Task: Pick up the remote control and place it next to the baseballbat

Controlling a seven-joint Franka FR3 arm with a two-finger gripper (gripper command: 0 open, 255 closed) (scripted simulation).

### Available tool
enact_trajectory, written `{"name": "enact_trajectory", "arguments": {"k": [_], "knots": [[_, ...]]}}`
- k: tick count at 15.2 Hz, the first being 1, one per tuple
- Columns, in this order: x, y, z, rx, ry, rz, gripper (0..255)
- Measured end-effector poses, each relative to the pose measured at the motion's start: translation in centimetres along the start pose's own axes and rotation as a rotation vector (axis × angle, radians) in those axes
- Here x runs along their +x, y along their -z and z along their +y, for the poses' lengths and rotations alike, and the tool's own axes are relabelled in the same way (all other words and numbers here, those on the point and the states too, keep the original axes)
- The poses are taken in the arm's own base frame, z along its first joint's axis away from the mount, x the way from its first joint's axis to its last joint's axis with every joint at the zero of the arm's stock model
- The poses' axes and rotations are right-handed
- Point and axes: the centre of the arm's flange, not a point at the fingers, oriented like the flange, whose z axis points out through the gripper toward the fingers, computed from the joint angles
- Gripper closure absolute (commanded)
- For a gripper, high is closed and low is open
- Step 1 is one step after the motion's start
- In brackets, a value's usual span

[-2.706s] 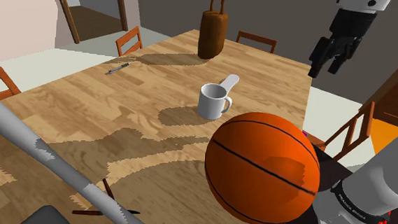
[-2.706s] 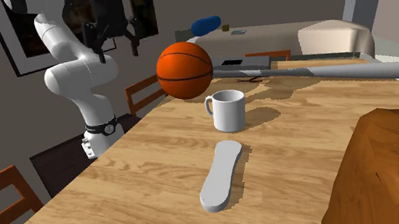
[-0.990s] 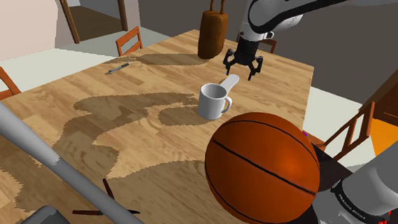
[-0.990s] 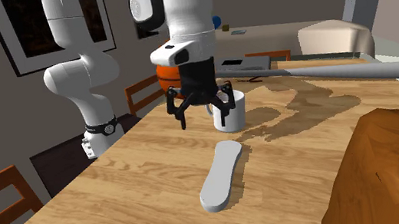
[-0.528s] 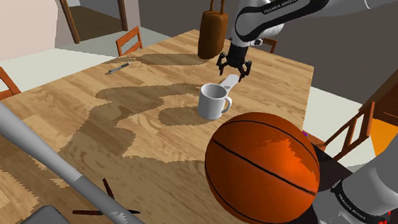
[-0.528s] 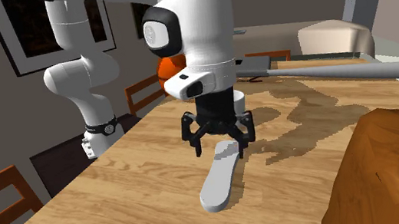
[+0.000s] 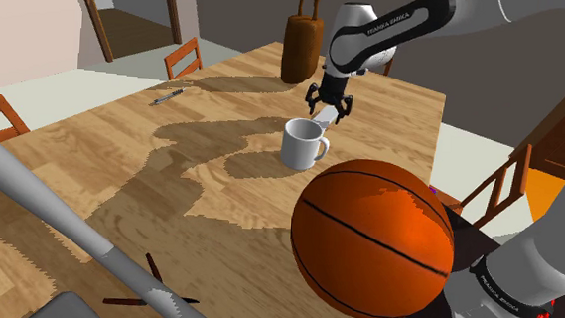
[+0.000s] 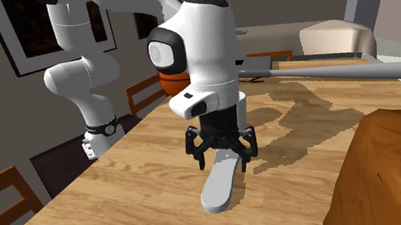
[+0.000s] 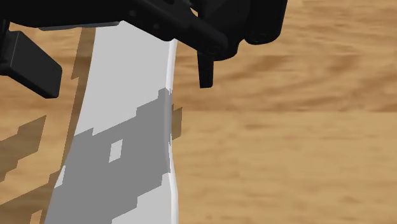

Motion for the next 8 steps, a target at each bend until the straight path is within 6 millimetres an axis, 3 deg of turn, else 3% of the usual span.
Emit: {"name": "enact_trajectory", "arguments": {"k": [5, 6, 8], "knots": [[0.03, -0.13, -0.04, 0.000, 0.000, 0.000, 0], [0.03, -0.13, -0.04, 0.000, 0.000, 0.000, 255], [0.03, -0.12, -0.05, 0.001, 0.000, 0.000, 255]]}}
